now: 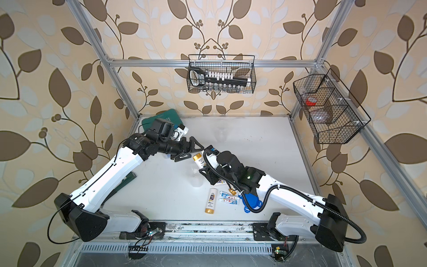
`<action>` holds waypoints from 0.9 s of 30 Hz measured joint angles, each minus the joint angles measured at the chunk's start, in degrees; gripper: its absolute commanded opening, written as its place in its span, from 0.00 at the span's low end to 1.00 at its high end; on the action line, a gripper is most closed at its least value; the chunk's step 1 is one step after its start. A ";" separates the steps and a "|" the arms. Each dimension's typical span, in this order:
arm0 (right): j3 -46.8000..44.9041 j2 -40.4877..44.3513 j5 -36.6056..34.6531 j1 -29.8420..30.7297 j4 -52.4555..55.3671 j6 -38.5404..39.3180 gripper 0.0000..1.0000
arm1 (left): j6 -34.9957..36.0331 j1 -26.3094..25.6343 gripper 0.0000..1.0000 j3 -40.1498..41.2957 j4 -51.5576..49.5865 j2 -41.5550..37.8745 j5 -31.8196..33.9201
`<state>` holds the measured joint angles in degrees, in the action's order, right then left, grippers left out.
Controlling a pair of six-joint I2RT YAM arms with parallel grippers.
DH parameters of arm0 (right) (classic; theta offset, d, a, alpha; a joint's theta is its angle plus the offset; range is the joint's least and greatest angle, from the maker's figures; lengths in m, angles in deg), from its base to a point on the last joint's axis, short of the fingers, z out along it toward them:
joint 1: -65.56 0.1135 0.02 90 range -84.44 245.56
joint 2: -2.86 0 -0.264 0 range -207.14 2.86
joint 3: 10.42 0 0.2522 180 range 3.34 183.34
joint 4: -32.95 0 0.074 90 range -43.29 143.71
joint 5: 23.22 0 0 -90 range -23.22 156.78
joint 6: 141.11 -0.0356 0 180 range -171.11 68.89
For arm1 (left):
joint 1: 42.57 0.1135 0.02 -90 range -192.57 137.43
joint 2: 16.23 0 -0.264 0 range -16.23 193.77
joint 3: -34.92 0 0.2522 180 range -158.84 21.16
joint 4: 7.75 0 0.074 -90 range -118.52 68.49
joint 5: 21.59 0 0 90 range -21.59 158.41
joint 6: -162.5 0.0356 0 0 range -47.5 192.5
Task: Pack away toiletry kits
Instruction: Pick up the toiletry item from the center of the board.
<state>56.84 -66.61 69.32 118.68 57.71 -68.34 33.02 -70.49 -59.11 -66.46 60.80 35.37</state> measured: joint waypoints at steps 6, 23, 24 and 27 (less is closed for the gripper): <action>0.79 -1.22 -0.22 0.63 -0.07 -1.29 0.29 | -1.05 -1.03 0.71 2.86 1.11 0.11 0.13; 3.76 -4.09 -0.39 1.81 1.27 -1.97 0.67 | 1.44 -2.12 0.00 8.09 1.49 -1.84 0.81; 4.68 -4.24 -0.81 1.81 2.27 -2.45 0.75 | 2.45 -2.14 0.00 8.00 0.20 -2.47 2.23; 5.01 -2.82 -1.86 1.73 4.22 -4.22 0.84 | 6.29 -2.16 0.00 7.91 -3.63 -4.87 7.04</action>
<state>61.84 -69.43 67.46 120.41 61.93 -72.56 39.31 -72.66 -51.20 -70.09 55.93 42.41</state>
